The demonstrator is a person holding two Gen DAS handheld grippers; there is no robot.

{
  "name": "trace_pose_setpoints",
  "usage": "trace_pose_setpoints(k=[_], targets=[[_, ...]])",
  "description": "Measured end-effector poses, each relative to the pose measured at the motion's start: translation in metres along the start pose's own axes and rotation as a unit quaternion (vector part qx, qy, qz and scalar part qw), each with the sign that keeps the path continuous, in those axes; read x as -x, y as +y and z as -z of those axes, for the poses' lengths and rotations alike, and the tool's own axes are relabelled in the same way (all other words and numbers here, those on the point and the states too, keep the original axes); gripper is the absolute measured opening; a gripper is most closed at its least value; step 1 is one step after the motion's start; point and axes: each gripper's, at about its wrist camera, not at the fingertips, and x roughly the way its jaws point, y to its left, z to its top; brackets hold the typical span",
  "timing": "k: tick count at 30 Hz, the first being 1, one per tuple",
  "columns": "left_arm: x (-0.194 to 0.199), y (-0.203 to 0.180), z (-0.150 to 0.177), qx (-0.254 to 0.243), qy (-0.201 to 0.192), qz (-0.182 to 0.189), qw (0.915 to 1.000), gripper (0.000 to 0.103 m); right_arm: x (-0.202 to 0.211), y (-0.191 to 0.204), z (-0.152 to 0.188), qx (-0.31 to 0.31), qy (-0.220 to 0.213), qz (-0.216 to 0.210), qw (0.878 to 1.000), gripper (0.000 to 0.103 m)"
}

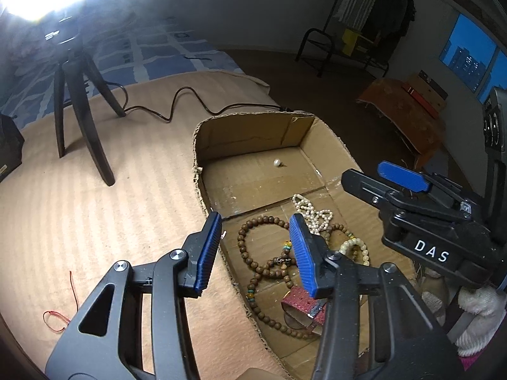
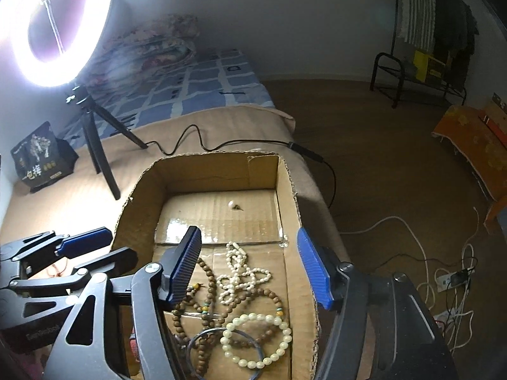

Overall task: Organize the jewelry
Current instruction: 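Open both tools to drop the earring and pearl strand into the box, then move both open tools back toward the jade pendant and second earring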

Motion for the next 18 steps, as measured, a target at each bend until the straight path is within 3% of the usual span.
trace_pose_setpoints(k=[3, 5, 7, 18], targets=[[0.001, 0.001, 0.001, -0.001, 0.001, -0.004, 1.0, 0.046, 0.0, 0.0, -0.001, 0.0, 0.001, 0.005, 1.0, 0.073], [0.002, 0.002, 0.001, -0.001, 0.003, -0.008, 1.0, 0.051, 0.002, 0.0, -0.001, 0.002, -0.001, 0.007, 1.0, 0.073], [0.006, 0.003, 0.002, 0.004, -0.002, -0.014, 0.9999, 0.068, 0.004, 0.0, -0.001, 0.003, -0.001, 0.007, 1.0, 0.073], [0.029, 0.022, 0.007, 0.025, -0.008, -0.017, 0.9995, 0.069, 0.02, 0.004, 0.002, -0.006, -0.004, 0.01, 1.0, 0.073]])
